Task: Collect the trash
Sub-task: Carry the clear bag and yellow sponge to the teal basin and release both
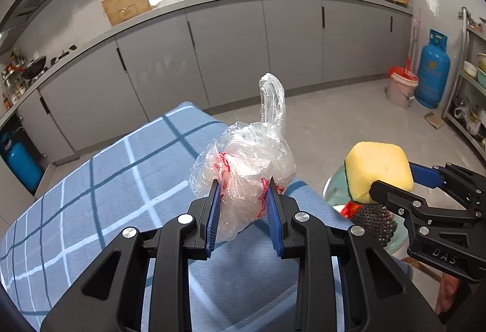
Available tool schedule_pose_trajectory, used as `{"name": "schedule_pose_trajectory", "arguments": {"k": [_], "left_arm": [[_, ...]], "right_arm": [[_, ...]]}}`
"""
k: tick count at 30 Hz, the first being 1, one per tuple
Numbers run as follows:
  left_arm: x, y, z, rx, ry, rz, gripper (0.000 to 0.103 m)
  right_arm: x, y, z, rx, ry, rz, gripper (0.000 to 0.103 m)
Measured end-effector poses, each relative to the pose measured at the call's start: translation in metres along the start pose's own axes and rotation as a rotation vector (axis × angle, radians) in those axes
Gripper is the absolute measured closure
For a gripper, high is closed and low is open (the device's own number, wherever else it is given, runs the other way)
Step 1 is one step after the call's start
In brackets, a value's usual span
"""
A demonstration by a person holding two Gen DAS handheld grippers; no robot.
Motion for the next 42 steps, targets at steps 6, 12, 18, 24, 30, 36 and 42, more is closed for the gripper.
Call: {"name": "schedule_pose_trajectory", "arguments": {"k": [6, 12, 18, 24, 30, 36, 42], "left_arm": [[0.007, 0.003, 0.023, 0.033, -0.034, -0.007, 0.074], [0.016, 0.007, 0.042, 0.060, -0.063, -0.017, 0.074], [0.023, 0.008, 0.060, 0.078, -0.094, -0.029, 0.074], [0.027, 0.009, 0.081, 0.100, -0.130, -0.032, 0.074], [0.038, 0.007, 0.103, 0.118, -0.169, -0.050, 0.074], [0.050, 0.003, 0.123, 0.142, -0.205, -0.075, 0.074], [0.062, -0.001, 0.131, 0.144, -0.232, -0.102, 0.074]], "right_arm": [[-0.004, -0.002, 0.020, 0.028, -0.033, 0.001, 0.048], [-0.007, -0.004, 0.042, 0.056, -0.065, -0.003, 0.048], [-0.007, -0.005, 0.060, 0.074, -0.092, -0.006, 0.048], [-0.007, -0.013, 0.081, 0.100, -0.124, -0.012, 0.048], [-0.007, -0.016, 0.099, 0.122, -0.152, -0.014, 0.047], [-0.006, -0.020, 0.114, 0.143, -0.173, -0.022, 0.047], [-0.003, -0.020, 0.123, 0.154, -0.185, -0.026, 0.047]]}}
Point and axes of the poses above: each gripper's, at about its wrist camera, not at the fingertips, and x roughly the way its jaws point, z to its right, y to its top, the point moved 5 cm from there along x, roughly the way its jaws point, and after that the axes turned 4 degrees about x, right-handed, at the moved point
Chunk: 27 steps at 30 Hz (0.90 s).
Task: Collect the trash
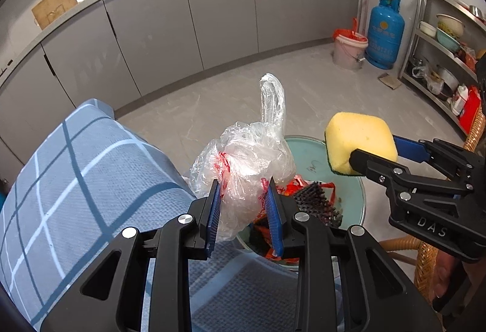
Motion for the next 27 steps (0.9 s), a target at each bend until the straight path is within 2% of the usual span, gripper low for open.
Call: {"name": "schedule_pose_trajectory", "arguments": {"k": [8, 10, 11, 12, 13, 16, 20, 22, 27], "left_arm": [[0.010, -0.004, 0.009, 0.009, -0.022, -0.018, 0.072], [0.013, -0.004, 0.011, 0.011, -0.032, -0.025, 0.066], [0.013, -0.004, 0.010, 0.009, -0.026, -0.023, 0.057], [0.013, -0.004, 0.009, 0.004, -0.022, -0.022, 0.042], [0.012, -0.004, 0.008, 0.000, -0.020, -0.017, 0.039], [0.011, -0.004, 0.006, 0.002, -0.004, -0.019, 0.038], [0.004, -0.006, 0.000, -0.008, 0.014, -0.009, 0.031], [-0.004, -0.006, -0.005, -0.016, 0.030, 0.004, 0.025], [-0.033, -0.010, -0.019, -0.052, 0.074, 0.045, 0.022]], "right_arm": [[0.008, 0.002, 0.001, 0.002, -0.004, -0.006, 0.046], [0.012, 0.001, 0.003, 0.006, 0.006, -0.011, 0.043], [0.013, 0.000, 0.004, 0.010, 0.010, -0.010, 0.041], [0.012, 0.000, 0.004, 0.012, 0.013, -0.007, 0.032], [0.012, -0.001, 0.006, 0.012, 0.005, 0.001, 0.028], [0.009, -0.002, 0.009, 0.020, -0.007, 0.002, 0.028], [-0.002, -0.004, 0.011, 0.032, -0.014, 0.010, 0.028], [-0.010, -0.005, 0.010, 0.032, -0.017, 0.016, 0.027], [-0.037, -0.006, 0.003, 0.013, -0.020, 0.055, 0.023]]}}
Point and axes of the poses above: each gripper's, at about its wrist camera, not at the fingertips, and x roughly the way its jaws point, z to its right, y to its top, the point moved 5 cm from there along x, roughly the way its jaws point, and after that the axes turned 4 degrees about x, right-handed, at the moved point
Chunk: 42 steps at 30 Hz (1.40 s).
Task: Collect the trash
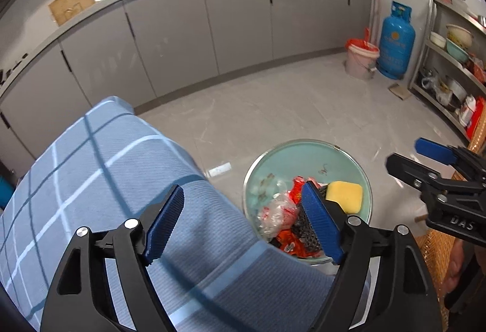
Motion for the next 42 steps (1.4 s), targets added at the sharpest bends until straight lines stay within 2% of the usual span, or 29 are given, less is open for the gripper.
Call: {"name": "schedule_pose_trajectory", "arguments": {"k": [7, 17, 28, 31, 42], "left_arm": [[-0.038, -0.002, -0.016, -0.041, 0.040, 0.050, 0.021], [-0.081, 0.003, -0.018, -0.056, 0.040, 0.129, 0.021], [-0.100, 0.006, -0.024, -0.073, 0.042, 0.165, 0.021], [-0.103, 0.006, -0.027, -0.079, 0.049, 0.175, 0.014], [-0.107, 0.007, -0.029, -0.087, 0.053, 0.184, 0.014]], "right_arm": [[-0.029, -0.002, -0.011, -0.018, 0.006, 0.041, 0.023], [-0.067, 0.004, -0.026, -0.052, 0.001, 0.097, 0.023], [-0.085, 0.007, -0.035, -0.075, -0.007, 0.128, 0.022], [-0.087, 0.008, -0.036, -0.078, -0.006, 0.130, 0.022], [-0.087, 0.010, -0.039, -0.082, -0.004, 0.131, 0.022]]}}
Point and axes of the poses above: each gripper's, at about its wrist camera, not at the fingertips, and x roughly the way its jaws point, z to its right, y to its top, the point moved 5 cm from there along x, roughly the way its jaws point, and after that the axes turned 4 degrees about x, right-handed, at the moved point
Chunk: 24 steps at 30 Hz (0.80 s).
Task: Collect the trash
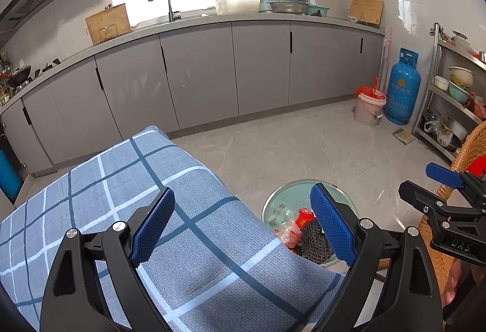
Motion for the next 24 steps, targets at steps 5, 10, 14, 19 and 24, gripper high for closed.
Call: {"name": "schedule_pose_trajectory", "arguments": {"k": [5, 10, 14, 19, 24], "left_arm": [[0.0009, 0.0001, -0.0006, -0.004, 0.003, -0.003, 0.014], [0.0011, -0.0001, -0.0010, -0.001, 0.005, -0.003, 0.014], [0.0012, -0.0005, -0.0013, -0.003, 0.006, -0.004, 0.013], [0.0005, -0.0018, -0.0014, 0.000, 0.005, -0.006, 0.013], [0.0005, -0.0017, -0.0008, 0.000, 0.007, -0.002, 0.012]], "right_arm": [[0.0001, 0.0001, -0.0007, 0.001, -0.001, -0.001, 0.022], [0.0015, -0.0010, -0.0016, 0.004, -0.002, -0.004, 0.021], [0.0021, -0.0022, -0.0013, 0.005, -0.001, -0.005, 0.021], [0.0026, -0.0038, -0.0008, 0.007, -0.001, -0.006, 0.021], [0.0009, -0.0052, 0.0009, 0.010, -0.001, 0.000, 0.021]]}}
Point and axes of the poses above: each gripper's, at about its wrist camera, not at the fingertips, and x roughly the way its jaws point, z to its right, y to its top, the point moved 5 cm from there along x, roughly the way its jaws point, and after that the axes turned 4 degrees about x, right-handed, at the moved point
